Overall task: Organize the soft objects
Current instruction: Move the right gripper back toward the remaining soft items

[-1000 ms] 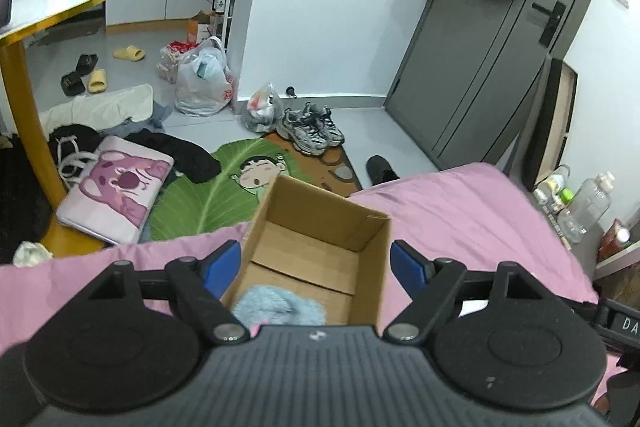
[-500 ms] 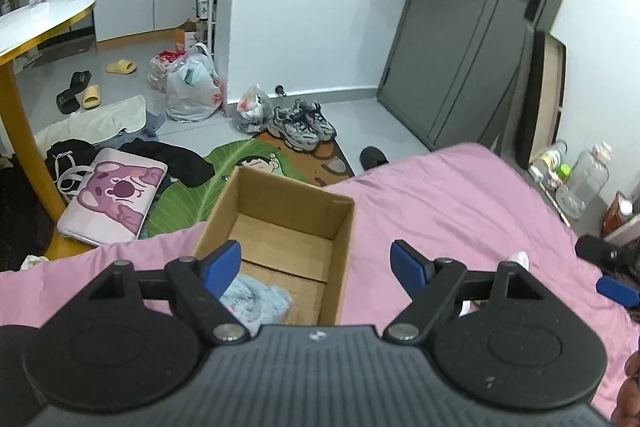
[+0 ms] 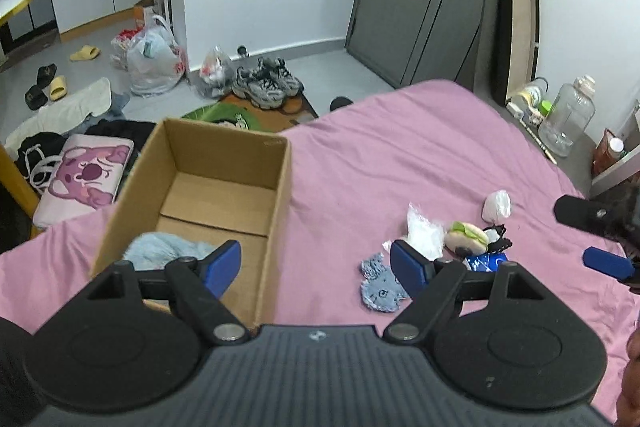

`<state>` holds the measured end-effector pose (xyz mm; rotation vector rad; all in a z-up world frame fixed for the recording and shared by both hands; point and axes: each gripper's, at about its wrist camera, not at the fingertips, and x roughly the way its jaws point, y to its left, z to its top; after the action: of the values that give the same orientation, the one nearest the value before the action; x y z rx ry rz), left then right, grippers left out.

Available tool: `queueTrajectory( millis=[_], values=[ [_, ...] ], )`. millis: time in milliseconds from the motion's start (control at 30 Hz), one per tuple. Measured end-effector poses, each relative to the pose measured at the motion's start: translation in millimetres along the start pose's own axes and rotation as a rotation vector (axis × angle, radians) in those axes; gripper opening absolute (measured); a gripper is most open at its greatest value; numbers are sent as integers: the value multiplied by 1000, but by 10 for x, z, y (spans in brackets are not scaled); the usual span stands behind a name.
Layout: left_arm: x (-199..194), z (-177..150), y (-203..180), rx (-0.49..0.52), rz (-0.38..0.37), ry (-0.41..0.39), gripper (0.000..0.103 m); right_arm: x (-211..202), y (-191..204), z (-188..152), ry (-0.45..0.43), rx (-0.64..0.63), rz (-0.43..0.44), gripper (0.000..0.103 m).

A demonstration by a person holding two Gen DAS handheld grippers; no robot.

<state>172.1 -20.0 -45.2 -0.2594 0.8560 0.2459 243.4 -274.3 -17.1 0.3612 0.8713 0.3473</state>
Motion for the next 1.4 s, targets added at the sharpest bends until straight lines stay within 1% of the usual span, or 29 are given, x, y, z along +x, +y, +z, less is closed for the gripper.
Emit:
queueTrajectory(
  millis=[133,300,433,533,700,833,1000,1133,1300,1400],
  values=[
    [127,-23,-121,19,-6,22,80,28,-142,18,24,26,-12,103],
    [313,-73,-270,30,-14,53,80,96,-342,51,60,43,-67,103],
    [462,-132,-384,38,-20,77,80,172,-499,71,97,90,-47,103],
    [581,-168,-444,37,-22,93,80,264,-510,63,117,65,-76,103],
    [810,-210,-536,33,-15,130,80,416,-495,68,160,34,-79,103],
    [1032,-264,-593,31,-3,172,79,502,-521,73,187,29,-92,103],
    [1284,-354,-665,50,5,226,80,635,-568,82,209,21,-116,103],
    [1470,-422,-666,46,18,269,80,785,-582,63,245,17,-117,103],
    [1633,-498,-661,53,20,296,80,1008,-525,7,292,-54,-161,103],
    [1675,-518,-653,34,14,292,78,1123,-527,-10,317,-61,-170,103]
  ],
)
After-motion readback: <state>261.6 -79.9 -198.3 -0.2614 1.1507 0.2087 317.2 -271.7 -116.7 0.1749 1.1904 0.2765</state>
